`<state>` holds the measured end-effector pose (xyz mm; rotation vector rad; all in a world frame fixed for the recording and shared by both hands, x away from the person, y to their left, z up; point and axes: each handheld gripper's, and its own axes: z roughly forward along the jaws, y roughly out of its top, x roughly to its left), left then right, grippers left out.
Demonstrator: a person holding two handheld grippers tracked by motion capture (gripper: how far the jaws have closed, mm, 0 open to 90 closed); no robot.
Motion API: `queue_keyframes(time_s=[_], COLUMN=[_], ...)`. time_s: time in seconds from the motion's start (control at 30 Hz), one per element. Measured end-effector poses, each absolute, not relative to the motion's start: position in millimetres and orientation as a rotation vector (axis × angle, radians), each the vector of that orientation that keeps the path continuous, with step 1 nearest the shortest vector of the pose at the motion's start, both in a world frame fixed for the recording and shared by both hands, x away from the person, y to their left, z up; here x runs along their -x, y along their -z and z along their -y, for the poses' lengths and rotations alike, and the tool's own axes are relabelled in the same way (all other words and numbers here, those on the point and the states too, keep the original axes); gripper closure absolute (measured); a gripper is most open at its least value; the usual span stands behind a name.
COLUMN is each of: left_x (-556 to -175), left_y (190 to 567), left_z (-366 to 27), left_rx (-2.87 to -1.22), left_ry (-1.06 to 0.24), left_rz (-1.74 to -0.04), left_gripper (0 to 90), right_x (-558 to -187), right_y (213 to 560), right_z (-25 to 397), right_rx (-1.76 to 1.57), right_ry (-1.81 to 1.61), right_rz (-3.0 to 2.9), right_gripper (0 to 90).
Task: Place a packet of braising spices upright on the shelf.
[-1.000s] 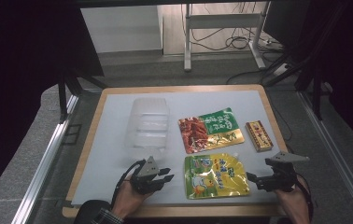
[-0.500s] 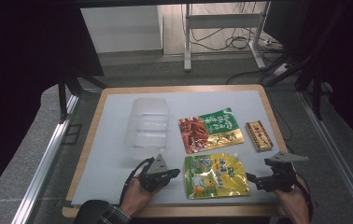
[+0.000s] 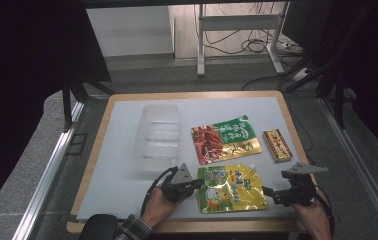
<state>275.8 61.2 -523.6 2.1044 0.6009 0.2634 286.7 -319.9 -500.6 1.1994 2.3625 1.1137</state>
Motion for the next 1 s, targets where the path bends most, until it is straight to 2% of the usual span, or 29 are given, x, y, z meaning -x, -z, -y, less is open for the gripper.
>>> queue_keyframes(time_s=[0.3,0.6,0.83,1.0], left_x=[-282.5,-287.3,-279.9,-278.4], left_y=[533.0,537.0,540.7,541.3], left_z=[-40.2,-41.8,-41.8,-44.0], left_rx=[-2.136,-2.156,-2.171,-2.183], left_ry=[-0.248,-0.200,-0.279,-0.281], left_rz=[-0.572,-0.620,-0.606,-0.619], left_gripper=[90.0,90.0,90.0,90.0], right_x=[-286.7,-285.9,-285.6,-285.5], right_y=[501.5,501.1,501.6,502.7], right_z=[318.1,318.2,316.7,315.3], right_rx=[-1.189,-1.189,-1.190,-1.192], right_ry=[-1.108,-1.117,-1.131,-1.142], right_rz=[-2.384,-2.387,-2.395,-2.421], right_gripper=[0.7,0.7,0.7,0.8])
